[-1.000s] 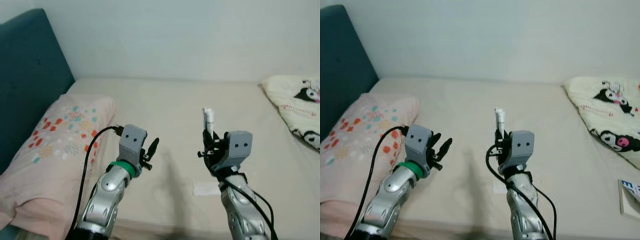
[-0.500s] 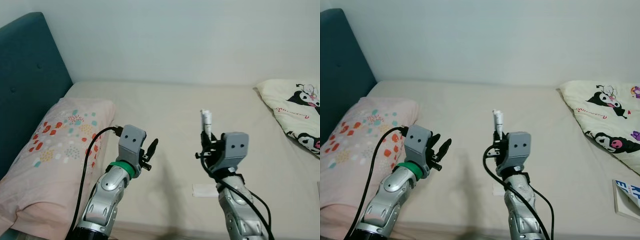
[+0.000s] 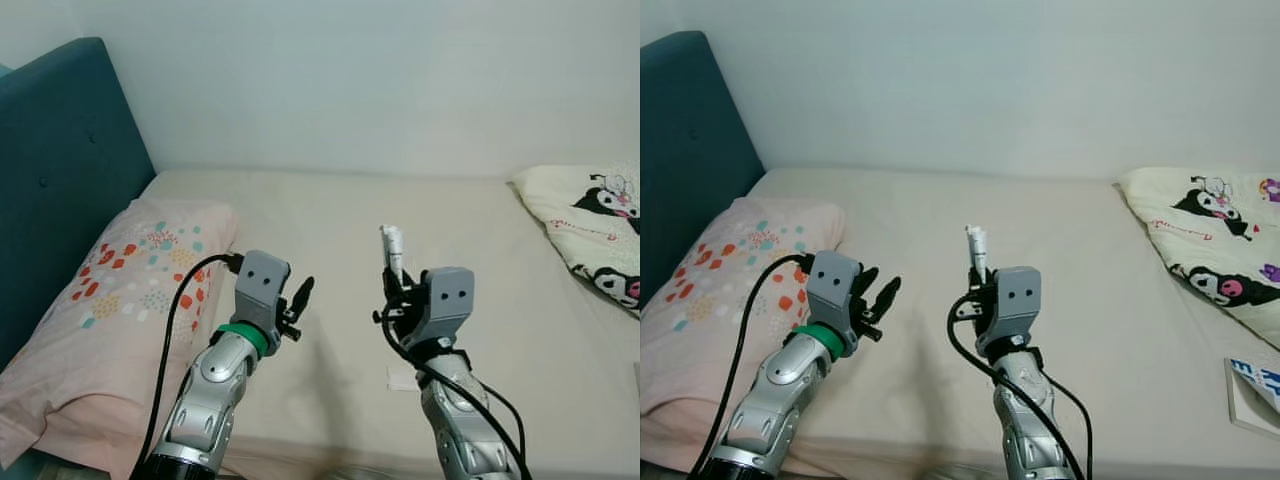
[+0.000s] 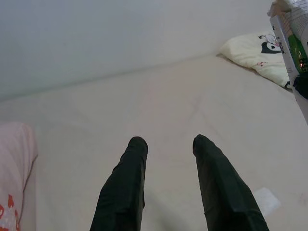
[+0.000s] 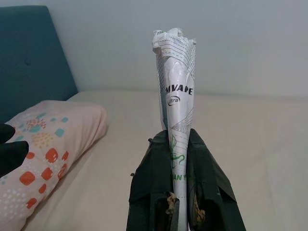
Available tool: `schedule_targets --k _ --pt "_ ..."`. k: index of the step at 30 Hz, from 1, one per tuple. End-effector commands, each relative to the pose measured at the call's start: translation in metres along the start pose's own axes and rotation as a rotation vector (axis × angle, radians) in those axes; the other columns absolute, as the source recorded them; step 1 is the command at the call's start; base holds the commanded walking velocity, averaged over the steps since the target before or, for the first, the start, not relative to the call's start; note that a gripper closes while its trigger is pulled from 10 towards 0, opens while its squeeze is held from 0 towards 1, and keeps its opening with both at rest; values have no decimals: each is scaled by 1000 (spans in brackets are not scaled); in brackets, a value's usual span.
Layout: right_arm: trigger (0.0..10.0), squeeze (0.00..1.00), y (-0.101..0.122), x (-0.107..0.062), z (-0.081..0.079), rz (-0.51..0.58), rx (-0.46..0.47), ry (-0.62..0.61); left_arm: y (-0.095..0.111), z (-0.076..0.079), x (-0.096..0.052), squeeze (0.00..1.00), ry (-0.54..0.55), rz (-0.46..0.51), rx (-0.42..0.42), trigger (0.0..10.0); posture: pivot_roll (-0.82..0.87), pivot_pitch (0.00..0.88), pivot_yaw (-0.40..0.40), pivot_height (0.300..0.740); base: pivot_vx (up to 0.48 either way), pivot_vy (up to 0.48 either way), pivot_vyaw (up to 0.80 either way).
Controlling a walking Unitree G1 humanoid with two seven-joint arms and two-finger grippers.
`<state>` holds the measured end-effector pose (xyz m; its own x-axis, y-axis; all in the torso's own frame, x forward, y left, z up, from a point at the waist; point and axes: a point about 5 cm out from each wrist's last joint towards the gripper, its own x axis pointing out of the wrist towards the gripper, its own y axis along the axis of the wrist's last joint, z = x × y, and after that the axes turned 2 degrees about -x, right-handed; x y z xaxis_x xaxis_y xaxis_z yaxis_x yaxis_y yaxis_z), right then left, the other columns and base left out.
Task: Clean up the room
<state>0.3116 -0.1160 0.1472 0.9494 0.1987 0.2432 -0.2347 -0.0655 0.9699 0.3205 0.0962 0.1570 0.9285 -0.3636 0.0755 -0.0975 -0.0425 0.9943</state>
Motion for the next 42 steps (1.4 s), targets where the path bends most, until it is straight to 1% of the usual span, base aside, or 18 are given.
schedule_targets --k 1,6,9,18,42 --pt "10000 0 -2 1 -4 -2 4 10 -7 -2 -2 0 3 -19 7 10000 -143 58 72 740 0 0 0" --pt "10000 0 -2 0 -4 -2 5 10 -7 -1 -3 0 2 -20 7 10000 -143 58 72 740 0 0 0" --pt "10000 0 -2 1 -4 -3 7 7 -7 0 -3 0 -1 -21 7 10000 -142 57 72 740 -246 0 0" --pt "10000 0 -2 2 -6 -2 14 11 -7 -2 -4 0 2 -22 8 10000 -140 53 71 740 -291 0 0" --pt "10000 0 -4 2 -6 -6 9 17 -7 -3 -4 0 2 -25 15 10000 -139 52 75 740 -307 0 0"
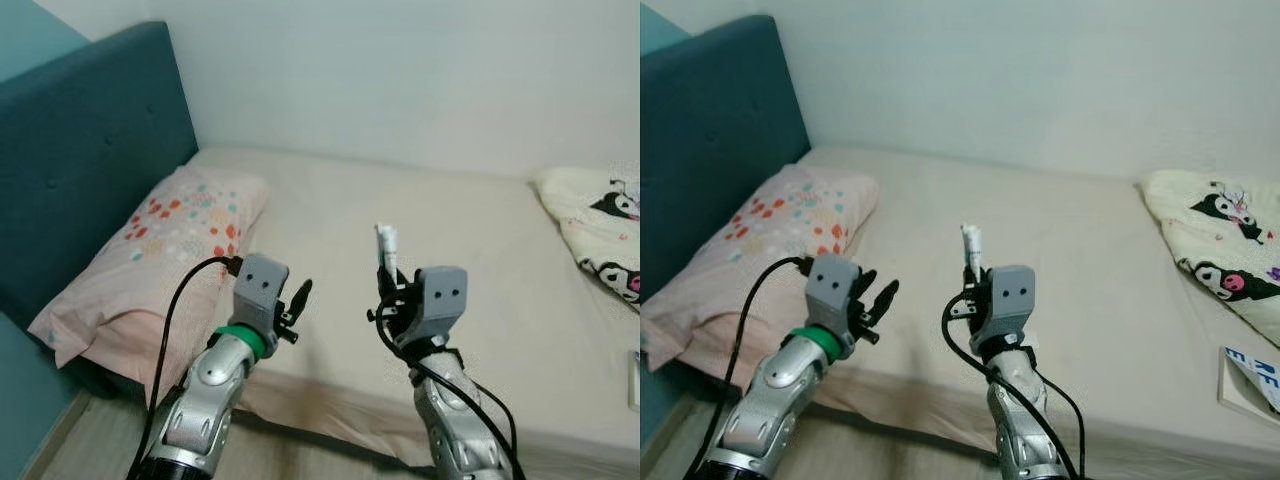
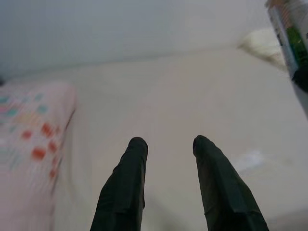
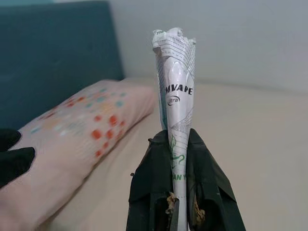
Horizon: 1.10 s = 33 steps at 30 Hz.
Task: Clean up the room
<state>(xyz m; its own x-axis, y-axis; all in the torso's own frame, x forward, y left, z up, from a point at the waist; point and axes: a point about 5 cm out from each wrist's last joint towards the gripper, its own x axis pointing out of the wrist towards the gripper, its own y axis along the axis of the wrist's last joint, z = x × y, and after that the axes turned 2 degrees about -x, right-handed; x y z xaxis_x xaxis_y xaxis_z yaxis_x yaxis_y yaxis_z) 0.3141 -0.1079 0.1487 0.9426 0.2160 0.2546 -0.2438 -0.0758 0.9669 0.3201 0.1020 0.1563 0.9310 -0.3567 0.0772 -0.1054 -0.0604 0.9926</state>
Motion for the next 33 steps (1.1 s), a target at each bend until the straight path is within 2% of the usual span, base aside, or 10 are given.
schedule_targets --k 1,28,33 --pt "10000 0 -4 -3 2 -18 0 -1 -6 2 -2 0 -5 -26 -5 10000 -139 52 75 740 -307 0 0" --pt "10000 0 -7 -2 -1 -27 -8 13 -8 0 -2 0 0 -34 -1 10000 -135 58 80 740 -305 0 0" --pt "10000 0 -9 -3 1 -36 -8 5 -11 -1 -3 0 8 -50 11 10000 -135 57 81 740 0 0 788"
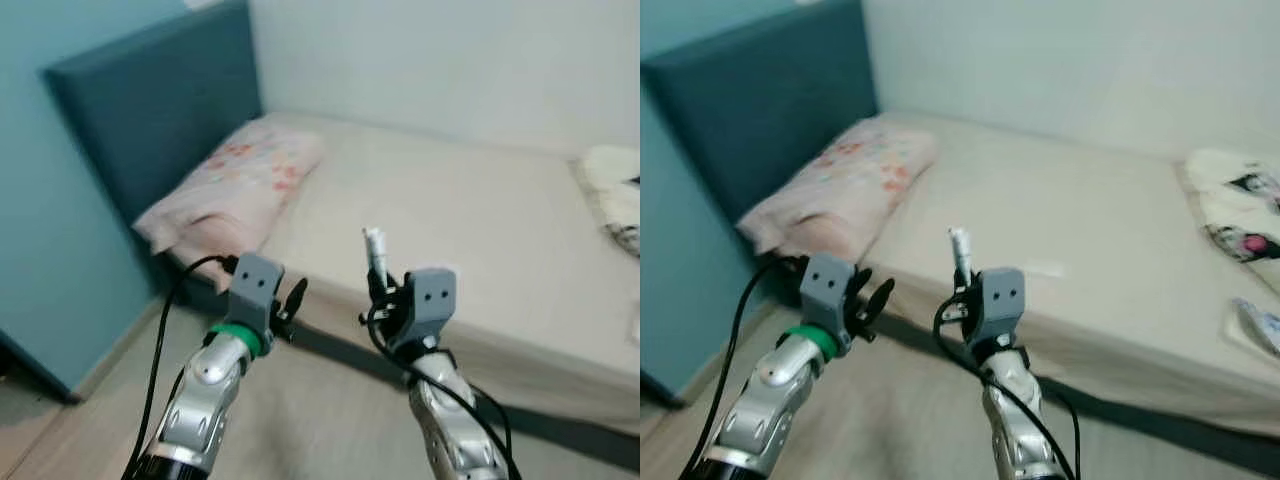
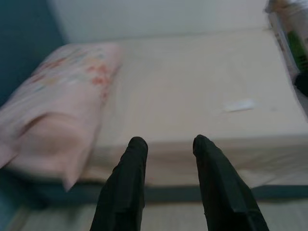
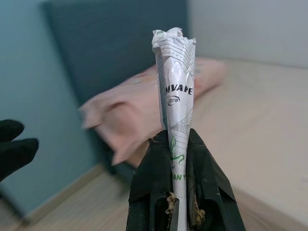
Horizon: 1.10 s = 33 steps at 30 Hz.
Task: Clean up the room
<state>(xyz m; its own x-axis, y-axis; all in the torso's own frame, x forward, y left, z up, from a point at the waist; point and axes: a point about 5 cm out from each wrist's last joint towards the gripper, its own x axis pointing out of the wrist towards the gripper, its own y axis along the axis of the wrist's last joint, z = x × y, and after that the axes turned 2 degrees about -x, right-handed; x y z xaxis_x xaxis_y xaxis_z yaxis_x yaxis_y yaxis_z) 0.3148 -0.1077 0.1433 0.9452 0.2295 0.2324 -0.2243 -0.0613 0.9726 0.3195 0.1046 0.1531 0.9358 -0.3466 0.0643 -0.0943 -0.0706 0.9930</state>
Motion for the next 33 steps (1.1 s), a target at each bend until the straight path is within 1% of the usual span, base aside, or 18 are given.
schedule_targets --k 1,3,5,6,7,9,12,13,14,15,16,18,20,23,25,27,30,33 --pt "10000 0 -4 -2 1 -14 1 -7 -8 1 -2 0 0 -38 7 10000 -135 57 81 740 0 0 788" --pt "10000 0 -4 -2 1 -13 2 -7 -8 1 -2 0 0 -39 8 10000 -135 57 81 740 0 0 788" --pt "10000 0 -16 -6 1 -59 -2 -13 -16 -5 -6 0 12 -87 45 10000 -135 56 86 740 0 0 788" --pt "10000 0 -16 -6 1 -59 -2 -13 -16 -5 -6 0 12 -87 45 10000 -135 56 86 740 0 0 788" --pt "10000 0 -26 -9 0 -98 -7 -14 -23 -12 -10 0 36 -127 58 10000 -138 56 91 740 0 0 781" --pt "10000 0 -29 -10 -1 -109 -9 -12 -26 -14 -11 0 46 -139 56 10000 -138 56 91 740 0 0 781" --pt "10000 0 -38 -13 -4 -140 -22 2 -32 -20 -16 0 63 -167 81 10000 -138 55 94 740 0 0 781" --pt "10000 0 -51 -18 -6 -190 -31 8 -45 -31 -26 0 92 -215 124 10000 -141 54 102 740 0 0 781" --pt "10000 0 -56 -20 -7 -209 -34 9 -52 -36 -31 0 108 -241 142 10000 -139 51 103 740 0 0 781" --pt "10000 0 -61 -23 -6 -232 -39 9 -61 -43 -38 0 128 -272 154 10000 -136 50 102 740 0 0 781" --pt "10000 0 -61 -23 -6 -232 -39 9 -61 -43 -38 0 128 -272 154 10000 -136 50 102 740 0 0 781" --pt "10000 0 -69 -28 -5 -260 -46 10 -78 -55 -52 0 174 -339 159 10000 -132 45 99 740 0 0 781" --pt "10000 0 -75 -32 -4 -283 -54 14 -98 -66 -69 0 239 -422 117 10000 -128 41 95 740 0 0 781" --pt "10000 0 -79 -35 -2 -296 -67 22 -124 -79 -91 0 363 -532 6 10000 -126 34 83 740 0 0 781" --pt "10000 0 -79 -34 -1 -296 -69 24 -131 -83 -98 0 413 -564 -31 10000 -126 32 76 740 0 0 781" --pt "10000 0 -79 -34 -1 -296 -69 24 -131 -83 -98 0 413 -564 -31 10000 -126 32 76 740 0 0 781" --pt "10000 0 -80 -32 -1 -296 -74 58 -140 -89 -107 0 499 -592 -50 10000 -118 21 61 740 0 0 781" --pt "10000 0 -81 -31 -1 -295 -76 68 -141 -89 -108 0 513 -592 -49 10000 -115 20 59 740 0 0 781"
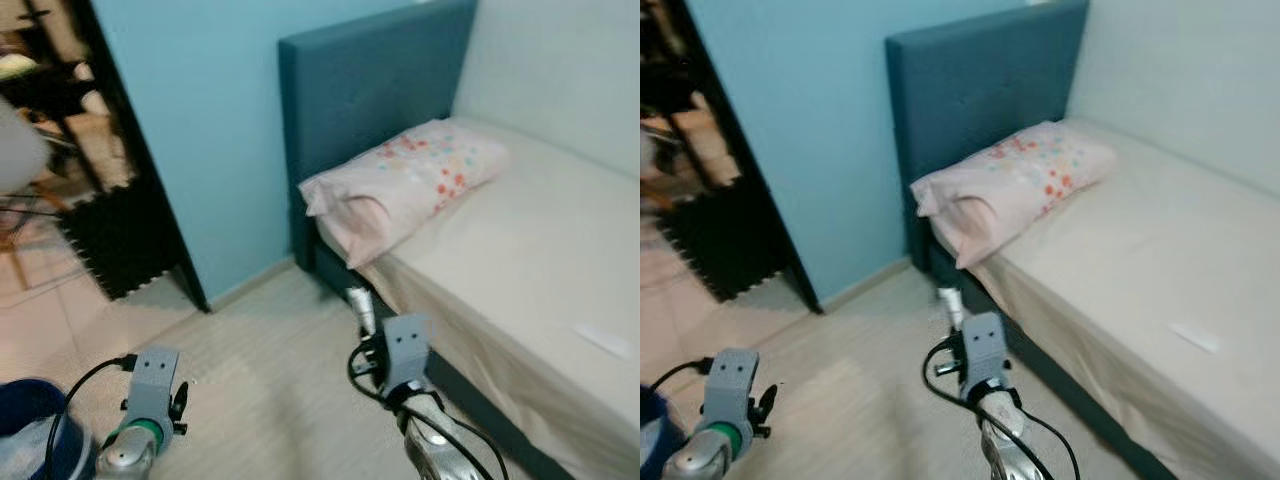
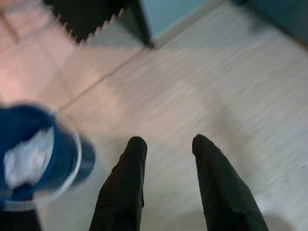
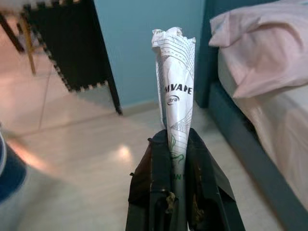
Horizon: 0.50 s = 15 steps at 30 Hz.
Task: Clean up the room
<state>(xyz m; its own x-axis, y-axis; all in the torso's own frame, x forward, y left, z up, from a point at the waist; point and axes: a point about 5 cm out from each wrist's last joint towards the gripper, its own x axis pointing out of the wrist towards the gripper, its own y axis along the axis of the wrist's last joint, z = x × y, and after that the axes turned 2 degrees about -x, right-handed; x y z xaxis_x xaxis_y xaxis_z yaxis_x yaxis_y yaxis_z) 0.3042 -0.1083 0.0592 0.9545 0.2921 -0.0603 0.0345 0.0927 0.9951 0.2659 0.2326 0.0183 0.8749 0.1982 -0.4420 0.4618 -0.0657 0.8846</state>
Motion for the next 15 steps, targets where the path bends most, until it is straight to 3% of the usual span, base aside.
schedule_targets --k 1,7,15 --pt "10000 0 -2 -1 0 -1 2 3 -6 -3 -1 0 19 -12 -1 10000 -115 20 59 740 0 0 781" --pt "10000 0 12 8 -9 62 22 98 0 -7 -1 0 58 46 -4 10000 -96 17 53 740 0 0 775" --pt "10000 0 19 12 -11 93 33 117 15 -2 1 0 43 114 9 10000 -92 21 57 740 0 0 776"
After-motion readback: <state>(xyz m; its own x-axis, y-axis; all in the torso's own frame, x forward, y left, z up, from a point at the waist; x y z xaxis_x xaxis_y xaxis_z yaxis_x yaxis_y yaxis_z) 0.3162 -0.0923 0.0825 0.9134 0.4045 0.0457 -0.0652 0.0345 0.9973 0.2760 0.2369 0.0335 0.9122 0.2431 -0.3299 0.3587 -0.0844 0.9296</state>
